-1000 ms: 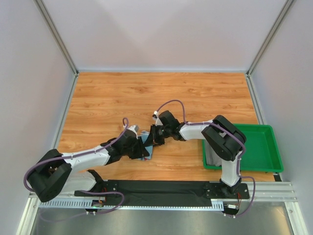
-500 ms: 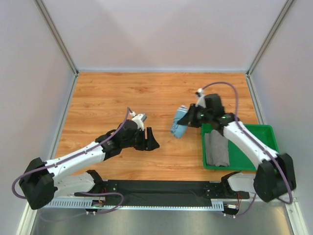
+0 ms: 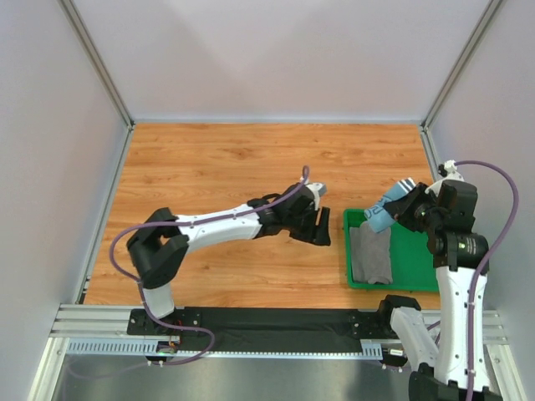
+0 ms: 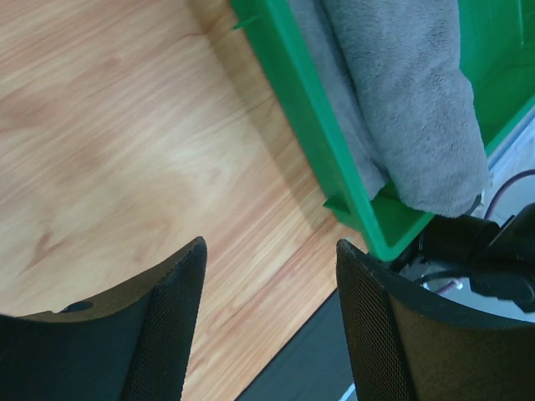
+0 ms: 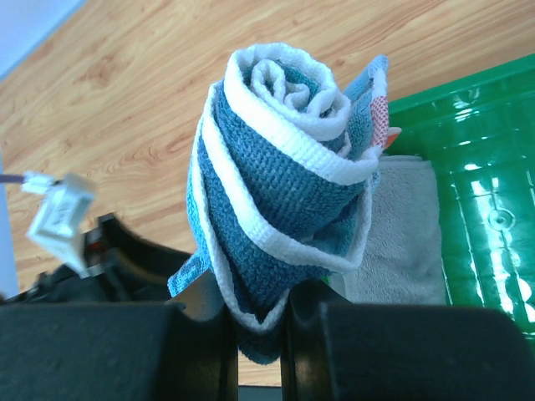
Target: Roll the towels
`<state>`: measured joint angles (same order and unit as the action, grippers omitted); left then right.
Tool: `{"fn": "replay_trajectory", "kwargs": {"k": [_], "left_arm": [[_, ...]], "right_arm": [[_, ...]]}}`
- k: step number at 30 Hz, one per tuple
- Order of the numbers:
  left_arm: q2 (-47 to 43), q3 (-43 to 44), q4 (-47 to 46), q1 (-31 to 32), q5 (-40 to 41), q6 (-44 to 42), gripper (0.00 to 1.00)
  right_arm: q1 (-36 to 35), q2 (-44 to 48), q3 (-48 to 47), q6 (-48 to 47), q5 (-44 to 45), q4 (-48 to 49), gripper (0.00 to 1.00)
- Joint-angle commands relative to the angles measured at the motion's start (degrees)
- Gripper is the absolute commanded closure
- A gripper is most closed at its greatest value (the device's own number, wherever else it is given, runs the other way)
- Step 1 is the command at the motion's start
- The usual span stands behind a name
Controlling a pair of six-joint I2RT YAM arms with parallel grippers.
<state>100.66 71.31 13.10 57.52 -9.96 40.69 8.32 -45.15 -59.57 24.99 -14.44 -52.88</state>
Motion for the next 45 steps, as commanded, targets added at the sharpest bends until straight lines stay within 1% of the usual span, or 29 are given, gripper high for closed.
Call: {"fn": "replay_trajectory", "kwargs": {"k": [1,4,8,9,10,12,13,14,17,18,19,20,21,22,25,28,29,31,32,34,35,39,42,45], "left_arm": [[6.9,8.8,3.6,4.2,-0.9,-1.8,0.3],[12.7,15.8,6.3,6.0,-0.9,-2.2,0.3],[18.7,22.7,8.6,8.0,-0.2,-3.0,0.31],[20.0,25.8,9.2,8.2,-0.1,-3.5,0.31],[22.7,27.5,11.1,8.7,0.4,-4.0,0.31],[25.3,32.7,14.2,8.9,1.2,-4.4,0.37],[27.0,34.0,17.2,9.2,3.1,-4.4,0.41],[27.6,35.2,18.2,9.2,4.0,-4.3,0.54],[28.0,35.3,21.3,9.2,8.6,-3.9,0.72],[27.8,35.3,23.1,9.2,9.9,-3.9,0.76],[27.8,35.3,24.1,9.2,12.3,-3.9,0.76],[27.8,35.0,24.9,9.1,13.1,-4.0,0.84],[27.6,34.8,25.9,9.1,14.4,-4.1,0.88],[27.4,34.7,26.6,9.1,15.3,-4.1,0.99],[25.6,32.8,28.6,8.6,17.9,-3.5,1.0],[21.3,27.5,28.6,7.1,19.5,-2.5,1.0],[19.9,23.7,28.5,6.6,20.0,-2.4,1.0],[15.5,19.2,27.5,4.6,21.0,-1.9,1.0],[14.1,14.3,27.0,3.8,21.2,-1.8,1.0],[9.4,9.4,25.0,1.6,21.4,-1.8,1.0],[8.0,4.9,24.3,0.8,21.6,-1.9,1.0],[2.1,-3.3,22.4,-2.9,23.0,-3.0,1.0],[0.1,-7.0,21.9,-4.8,23.3,-4.0,1.0],[-0.5,-8.4,21.9,-6.4,23.1,-4.8,1.0]], "right_arm": [[0.3,5.1,-2.9,0.6,3.9,-5.8,1.0],[0.3,7.9,-3.6,1.7,4.9,-6.9,1.0],[0.3,8.0,-4.2,1.7,4.4,-8.6,1.0],[0.3,8.2,-4.1,1.7,4.2,-8.8,1.0],[0.3,8.4,-3.9,1.8,4.0,-8.7,1.0],[0.3,8.8,-3.7,1.9,3.3,-8.8,1.0],[0.3,8.7,-3.8,1.9,2.9,-8.7,1.0],[0.3,8.4,-3.9,2.0,2.4,-8.9,1.0],[0.3,7.9,-4.2,1.6,1.9,-9.0,1.0],[0.3,7.8,-4.3,1.6,1.6,-8.9,1.0],[0.3,7.7,-4.3,1.6,1.6,-8.9,1.0],[0.3,7.6,-4.3,1.6,1.3,-8.7,1.0],[0.3,7.4,-4.4,1.6,1.3,-8.6,1.0],[0.3,7.3,-4.4,1.6,1.2,-8.7,1.0],[0.3,6.1,-4.6,1.1,-0.1,-8.4,1.0],[0.3,4.1,-4.5,0.4,-3.1,-8.0,1.0],[0.3,3.6,-4.3,-0.3,-4.2,-8.2,1.0],[0.3,2.6,-3.5,-1.3,-5.1,-8.1,1.0],[0.3,1.0,-3.1,-1.8,-4.9,-8.9,1.0],[0.3,-0.5,-2.5,-3.6,-4.0,-9.6,1.0],[0.2,-1.9,-2.0,-4.2,-3.1,-10.5,1.0],[-0.1,-4.4,-1.0,-4.9,-1.2,-10.6,1.0],[-3.5,-9.2,-0.5,-5.0,-0.9,-10.6,1.0],[-11.0,-14.7,0.0,-4.5,1.6,-10.9,1.0]]}}
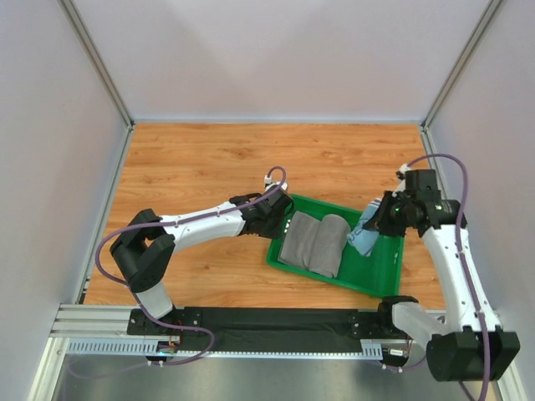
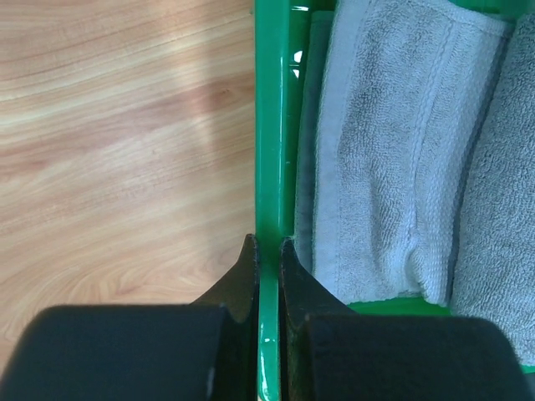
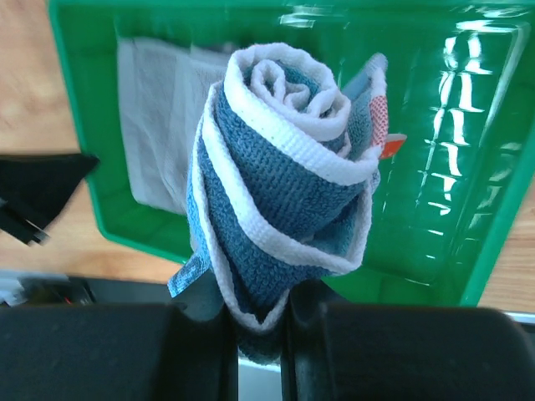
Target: Roll the towels
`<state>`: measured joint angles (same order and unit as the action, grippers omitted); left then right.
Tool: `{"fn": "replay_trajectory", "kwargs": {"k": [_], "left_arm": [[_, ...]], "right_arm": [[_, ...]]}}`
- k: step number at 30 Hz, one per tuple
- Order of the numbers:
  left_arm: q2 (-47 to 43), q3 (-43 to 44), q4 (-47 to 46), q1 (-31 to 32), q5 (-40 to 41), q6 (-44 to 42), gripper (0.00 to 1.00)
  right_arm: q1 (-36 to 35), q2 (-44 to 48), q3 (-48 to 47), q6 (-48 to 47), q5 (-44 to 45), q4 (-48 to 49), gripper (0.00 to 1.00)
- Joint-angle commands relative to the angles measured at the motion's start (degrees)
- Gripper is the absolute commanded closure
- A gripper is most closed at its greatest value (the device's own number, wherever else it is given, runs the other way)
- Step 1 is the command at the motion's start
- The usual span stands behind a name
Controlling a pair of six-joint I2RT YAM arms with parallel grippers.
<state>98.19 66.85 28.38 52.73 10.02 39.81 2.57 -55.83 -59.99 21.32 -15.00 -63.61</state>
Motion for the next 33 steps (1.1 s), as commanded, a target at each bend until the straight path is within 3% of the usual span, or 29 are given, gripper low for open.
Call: {"fn": "replay_trajectory", "kwargs": {"k": [1,10,15,25,33], "left_arm": [[1.9,-4.0,6.7,-2.0,3.1,-4.1,1.0],[1.3,-4.3,6.5,-4.3,1.8,-6.4,1.0],[1.8,-4.0,5.7,-4.4,-0.1,-6.6,1.0],[3.1,-4.1,3.4,-4.4,-5.6,-6.7,1.0],[3.0,-4.1,2.6,-4.4,-8.6,-6.2,1.0]], "right_arm": [[-8.5,-4.9,1.5,-0.6,3.2,0.2,1.0],[-19.4,-20.4,1.6,0.9,13.2,-1.0,1.0],[-23.0,-26.6,2.2,0.9,12.3,0.7,1.0],[-25.1,-25.5,5.8,6.3,-11.8,24.7,1.0],[-25.9,-31.5,7.3,5.9,-17.1,36.5,1.0]]}}
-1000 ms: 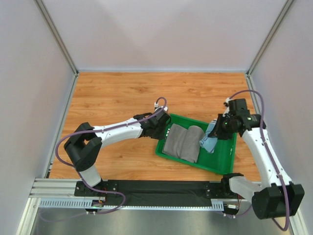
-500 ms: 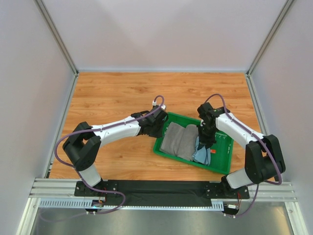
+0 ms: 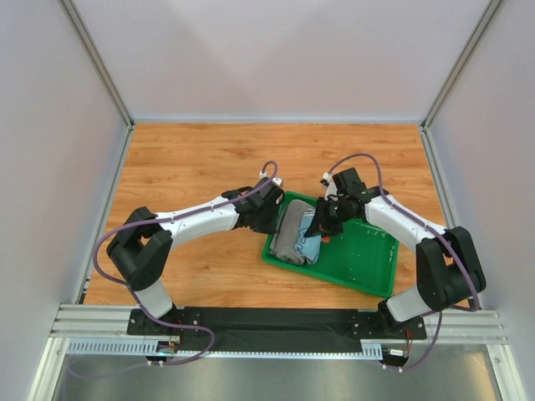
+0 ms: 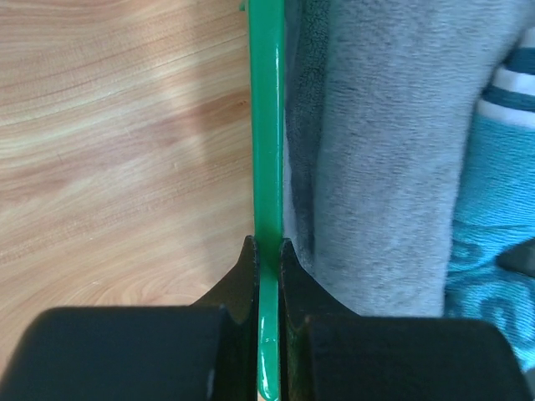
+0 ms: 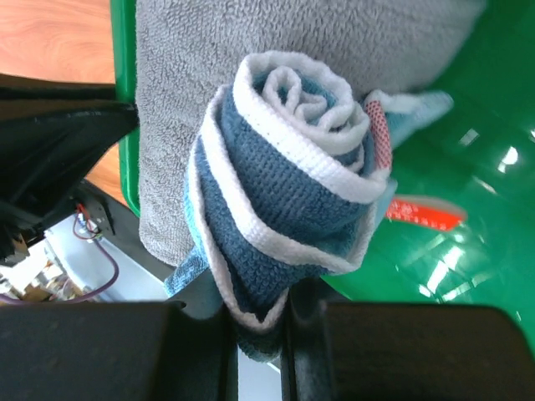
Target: Roll the towels
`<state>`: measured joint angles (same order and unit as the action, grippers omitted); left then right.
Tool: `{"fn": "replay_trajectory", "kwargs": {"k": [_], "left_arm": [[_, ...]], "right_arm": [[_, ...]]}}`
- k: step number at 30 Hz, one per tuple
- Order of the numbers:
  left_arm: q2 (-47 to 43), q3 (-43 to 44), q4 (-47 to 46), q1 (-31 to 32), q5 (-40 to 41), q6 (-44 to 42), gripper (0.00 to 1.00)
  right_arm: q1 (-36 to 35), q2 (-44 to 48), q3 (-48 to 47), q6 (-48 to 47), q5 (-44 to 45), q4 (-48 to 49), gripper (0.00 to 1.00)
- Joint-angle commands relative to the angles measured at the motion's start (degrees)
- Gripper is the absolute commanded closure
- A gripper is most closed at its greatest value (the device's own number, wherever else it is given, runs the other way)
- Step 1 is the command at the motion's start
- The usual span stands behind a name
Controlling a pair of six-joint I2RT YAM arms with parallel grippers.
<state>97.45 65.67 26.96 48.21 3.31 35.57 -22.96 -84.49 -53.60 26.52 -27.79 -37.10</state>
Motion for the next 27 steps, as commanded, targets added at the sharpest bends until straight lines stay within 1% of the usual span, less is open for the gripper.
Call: {"fn": "replay_trajectory", "kwargs": {"k": [1,6,8,9,12,14,15,19,20,24,27], "left_arm": [[3.6,-2.8,4.2,0.1,-1.8,-2.0,1.0],[2.5,-3.5,4.2,0.1,-1.7,-1.7,1.0],[2.4,-3.4,4.2,0.1,-1.8,-1.7,0.98],[2.5,-3.2,4.3,0.1,-1.8,-1.6,0.97],[2.6,-2.7,4.9,0.1,-1.9,-1.5,0.95],[2.4,-2.5,5.3,0.1,-1.9,-1.4,0.95],[2.4,-2.3,5.3,0.1,-1.9,-1.3,0.95],[2.1,-2.0,5.9,0.1,-1.4,-1.5,0.95],[2.3,-2.0,6.0,0.1,-1.4,-1.5,0.95],[2.4,-1.9,6.2,0.1,-1.4,-1.3,0.96],[2.5,-1.6,6.0,0.1,-1.7,-1.1,0.96]], "right_arm": [[-0.3,-4.3,1.6,0.5,-4.2,11.2,1.0],[-0.3,-6.9,5.2,0.7,-1.9,12.3,0.99],[-0.4,-7.2,5.8,0.4,0.2,11.9,0.93],[-0.4,-7.4,5.9,-0.2,0.6,11.2,0.78],[-0.4,-8.0,5.8,-0.8,2.7,9.0,0.61],[-0.4,-7.7,5.6,-0.7,6.3,7.5,0.58],[-0.4,-7.5,5.5,-0.7,7.6,6.0,0.55],[-0.4,-6.3,4.2,-0.8,14.7,0.9,0.51],[-0.4,-6.0,3.9,-0.9,15.4,-0.2,0.5],[-0.4,-3.5,2.4,-0.9,18.1,-4.8,0.36],[-0.4,-1.4,0.9,-0.9,18.5,-7.4,0.32]]}}
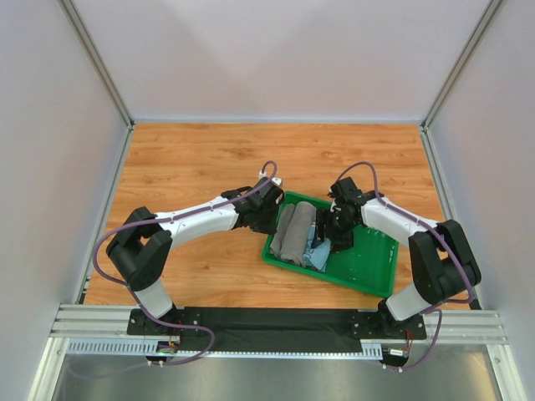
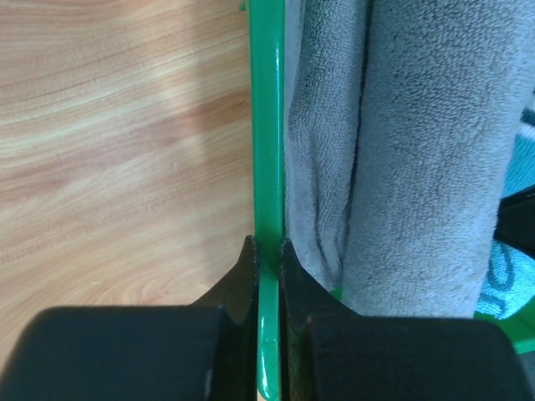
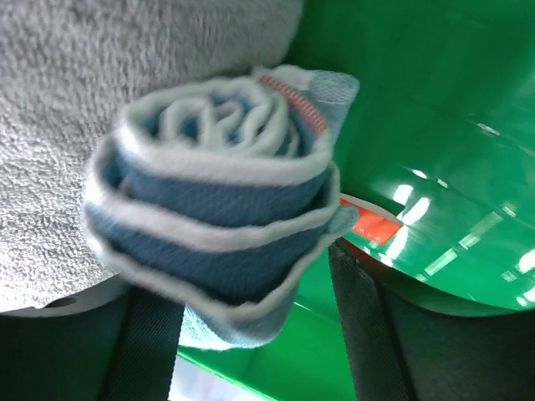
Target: Roll the towels
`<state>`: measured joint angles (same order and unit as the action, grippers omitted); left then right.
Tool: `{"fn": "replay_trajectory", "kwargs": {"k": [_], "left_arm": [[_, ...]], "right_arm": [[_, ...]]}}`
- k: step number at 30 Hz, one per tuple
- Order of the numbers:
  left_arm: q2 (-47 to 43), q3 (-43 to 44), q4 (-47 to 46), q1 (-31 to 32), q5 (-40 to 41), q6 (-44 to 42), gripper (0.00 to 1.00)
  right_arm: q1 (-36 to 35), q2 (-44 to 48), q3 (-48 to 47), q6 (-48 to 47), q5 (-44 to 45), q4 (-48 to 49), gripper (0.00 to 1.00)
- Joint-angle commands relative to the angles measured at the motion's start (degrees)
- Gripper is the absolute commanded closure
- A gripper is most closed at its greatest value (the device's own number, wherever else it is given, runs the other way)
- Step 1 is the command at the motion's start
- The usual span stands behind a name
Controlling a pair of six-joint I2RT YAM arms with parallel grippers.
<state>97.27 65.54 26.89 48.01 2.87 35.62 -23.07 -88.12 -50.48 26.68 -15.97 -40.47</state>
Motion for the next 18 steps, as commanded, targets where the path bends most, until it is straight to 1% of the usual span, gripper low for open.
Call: {"fn": "replay_trajectory", "kwargs": {"k": [1,15,17,18], "left_arm": [[2.7,-1.4,6.2,0.3,-1.4,-1.2,0.96],[3.3,-0.1,7.1,0.3,-1.1,-1.1,0.96],[3.0,-0.3,7.2,0.3,-0.8,-0.7,0.94],[2.1,-0.6,7.0,0.2,-0.3,-0.5,0.88]], "right_arm": [[-0.3,3.3,-3.0,-1.1,6.7,-4.8,0.32],[-0.4,9.4,-7.9,-2.1,6.4,-12.9,0.28],[-0.3,10.0,-8.4,-2.2,6.6,-13.6,0.27],[-0.3,10.6,-8.8,-2.2,6.8,-13.8,0.27]]}}
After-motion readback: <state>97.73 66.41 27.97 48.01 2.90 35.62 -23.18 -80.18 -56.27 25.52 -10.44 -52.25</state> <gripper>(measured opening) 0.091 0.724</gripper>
